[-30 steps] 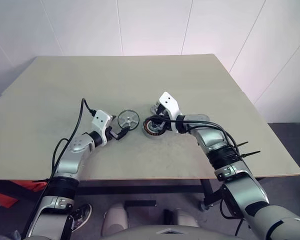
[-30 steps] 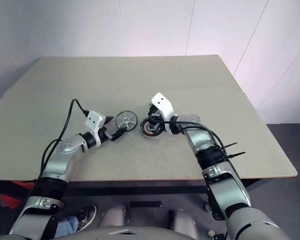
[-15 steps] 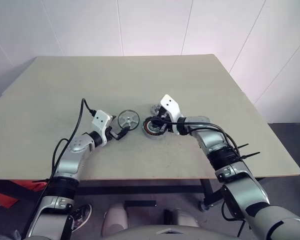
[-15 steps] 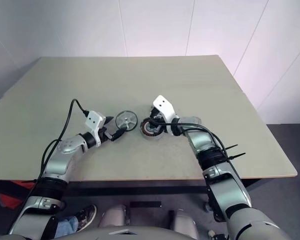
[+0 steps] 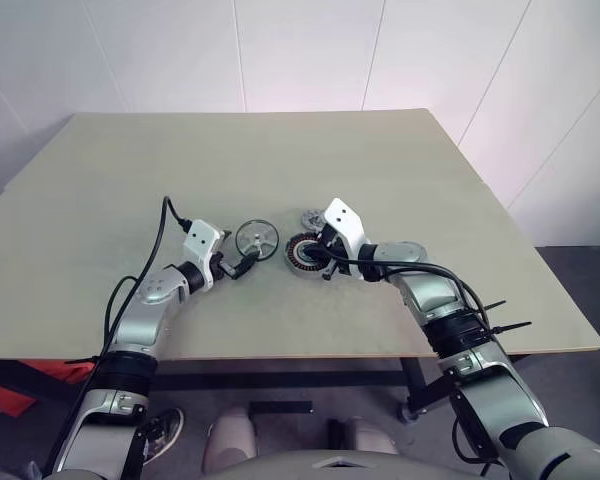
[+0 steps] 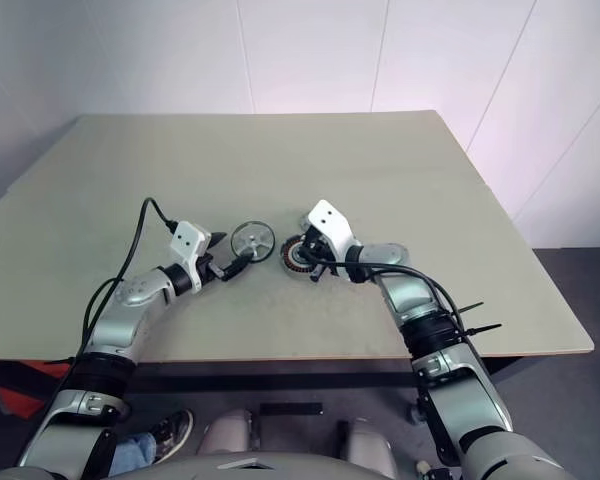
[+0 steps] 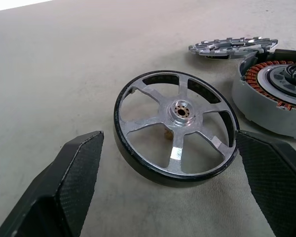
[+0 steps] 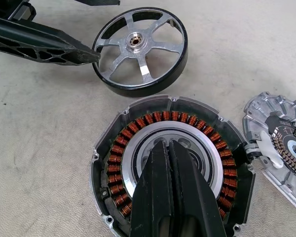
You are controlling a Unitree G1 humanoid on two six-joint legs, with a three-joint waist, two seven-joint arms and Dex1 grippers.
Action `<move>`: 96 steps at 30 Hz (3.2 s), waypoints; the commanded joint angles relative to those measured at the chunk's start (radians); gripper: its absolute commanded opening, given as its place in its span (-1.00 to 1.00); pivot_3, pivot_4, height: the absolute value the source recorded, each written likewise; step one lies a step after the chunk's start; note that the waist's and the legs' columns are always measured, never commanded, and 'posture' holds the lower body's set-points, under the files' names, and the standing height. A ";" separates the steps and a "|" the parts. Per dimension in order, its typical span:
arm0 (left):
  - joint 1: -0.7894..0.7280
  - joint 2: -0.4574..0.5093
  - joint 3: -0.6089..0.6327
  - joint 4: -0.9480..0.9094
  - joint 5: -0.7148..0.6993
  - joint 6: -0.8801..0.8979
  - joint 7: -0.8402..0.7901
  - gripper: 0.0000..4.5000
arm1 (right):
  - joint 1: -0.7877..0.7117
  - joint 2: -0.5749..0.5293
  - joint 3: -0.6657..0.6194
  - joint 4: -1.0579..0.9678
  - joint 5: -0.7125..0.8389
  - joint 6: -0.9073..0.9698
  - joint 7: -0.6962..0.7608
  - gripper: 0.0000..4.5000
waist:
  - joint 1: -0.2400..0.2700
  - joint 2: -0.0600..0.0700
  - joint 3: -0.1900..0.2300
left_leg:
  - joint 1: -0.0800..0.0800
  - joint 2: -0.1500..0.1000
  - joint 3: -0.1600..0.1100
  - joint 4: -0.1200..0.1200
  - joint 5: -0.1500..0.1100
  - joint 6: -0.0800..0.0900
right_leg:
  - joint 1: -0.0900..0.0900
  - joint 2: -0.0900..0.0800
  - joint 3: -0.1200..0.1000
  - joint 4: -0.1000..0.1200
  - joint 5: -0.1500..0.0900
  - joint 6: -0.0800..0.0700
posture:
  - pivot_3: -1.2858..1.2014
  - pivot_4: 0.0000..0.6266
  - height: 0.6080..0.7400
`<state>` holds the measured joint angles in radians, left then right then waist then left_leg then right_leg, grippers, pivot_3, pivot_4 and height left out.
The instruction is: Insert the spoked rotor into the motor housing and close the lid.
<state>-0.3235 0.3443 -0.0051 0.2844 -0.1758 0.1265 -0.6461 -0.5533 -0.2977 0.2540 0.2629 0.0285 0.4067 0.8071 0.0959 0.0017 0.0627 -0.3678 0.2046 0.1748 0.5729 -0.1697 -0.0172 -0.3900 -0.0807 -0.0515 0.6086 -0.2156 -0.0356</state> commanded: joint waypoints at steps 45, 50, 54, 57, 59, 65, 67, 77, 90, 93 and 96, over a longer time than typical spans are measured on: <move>-0.032 0.010 0.007 -0.010 -0.001 -0.024 -0.007 1.00 | -0.010 -0.044 0.027 -0.062 -0.043 -0.016 -0.036 -0.98 | 0.000 0.000 0.000 | -0.001 0.000 0.000 0.000 0.000 0.000 | -0.001 0.000 0.000 0.000 0.000 0.000 | 0.03 -1.00 1.00; -0.034 0.009 0.006 -0.009 -0.001 -0.024 -0.007 1.00 | -0.020 -0.045 0.011 -0.077 -0.045 -0.013 -0.053 -0.98 | 0.000 0.000 0.000 | -0.001 0.000 0.000 0.000 0.000 0.000 | -0.001 0.000 0.000 0.000 0.000 0.000 | 0.03 -1.00 1.00; -0.035 0.004 0.001 -0.007 0.001 -0.025 -0.007 1.00 | -0.027 -0.048 0.007 -0.109 -0.035 -0.015 -0.045 -0.98 | 0.000 0.000 0.000 | -0.001 0.000 0.000 0.000 0.000 0.000 | -0.001 0.000 0.000 0.000 0.000 0.000 | 0.03 -1.00 1.00; -0.036 0.003 0.000 -0.005 0.000 -0.025 -0.009 1.00 | -0.028 -0.050 0.008 -0.131 -0.032 -0.011 -0.040 -0.98 | 0.000 0.000 0.000 | -0.001 0.000 0.000 0.000 0.000 0.000 | -0.001 0.000 0.000 0.000 0.000 0.000 | 0.03 -1.00 1.00; -0.037 0.003 -0.001 -0.004 0.000 -0.025 -0.011 1.00 | -0.033 -0.050 0.006 -0.146 -0.031 -0.007 -0.041 -0.98 | 0.000 0.000 0.000 | -0.001 0.000 0.000 0.000 0.000 0.000 | -0.001 0.000 0.000 0.000 0.000 0.000 | 0.03 -1.00 1.00; -0.038 0.004 0.000 -0.002 0.002 -0.026 -0.014 1.00 | -0.045 -0.021 0.012 -0.100 -0.023 -0.012 -0.047 -0.98 | 0.000 0.000 0.000 | -0.001 0.000 0.000 0.000 0.000 0.000 | -0.001 0.000 0.000 0.000 0.000 0.000 | 0.03 -1.00 1.00; -0.038 0.004 -0.001 -0.003 0.001 -0.024 -0.014 1.00 | -0.036 -0.001 0.014 -0.022 -0.016 -0.016 -0.044 -0.98 | 0.000 0.000 0.000 | -0.001 0.000 0.000 0.000 0.000 0.000 | -0.001 0.000 0.000 0.000 0.000 0.000 | 0.03 -1.00 1.00; -0.026 0.005 0.002 0.002 0.004 -0.026 -0.012 1.00 | -0.026 -0.011 0.020 0.039 -0.043 -0.070 -0.048 -0.98 | 0.000 0.000 0.000 | 0.001 0.000 0.000 0.000 0.000 0.000 | 0.001 0.000 0.000 0.000 0.000 0.000 | 0.03 -1.00 1.00; -0.077 -0.073 0.110 0.017 -0.136 0.176 0.060 1.00 | -0.058 -0.068 -0.087 -0.151 0.021 0.007 -0.053 -0.98 | 0.000 0.000 0.000 | 0.000 0.000 0.000 0.000 0.000 0.000 | 0.000 0.000 0.000 0.001 0.000 0.000 | 0.03 -1.00 1.00; -0.101 -0.087 0.146 0.036 -0.170 0.241 0.093 1.00 | -0.050 -0.081 -0.098 -0.159 0.024 0.016 -0.056 -0.98 | 0.000 0.000 0.000 | 0.000 0.000 0.000 0.000 0.000 0.000 | 0.000 0.000 0.000 0.001 0.000 0.000 | 0.03 -1.00 1.00; -0.114 -0.101 0.150 0.053 -0.179 0.272 0.103 1.00 | -0.045 -0.086 -0.103 -0.163 0.024 0.023 -0.060 -0.98 | 0.000 0.000 0.000 | 0.000 0.000 0.000 0.000 0.000 0.000 | 0.000 0.000 0.000 0.000 0.000 0.000 | 0.03 -1.00 1.00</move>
<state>-0.4128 0.2492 0.1347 0.3436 -0.3337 0.3845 -0.5490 -0.5882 -0.3789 0.1728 0.1481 0.0341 0.4280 0.7569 0.0964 0.0016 0.0625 -0.3684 0.2042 0.1747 0.5732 -0.1695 -0.0175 -0.3903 -0.0807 -0.0514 0.6087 -0.2154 -0.0358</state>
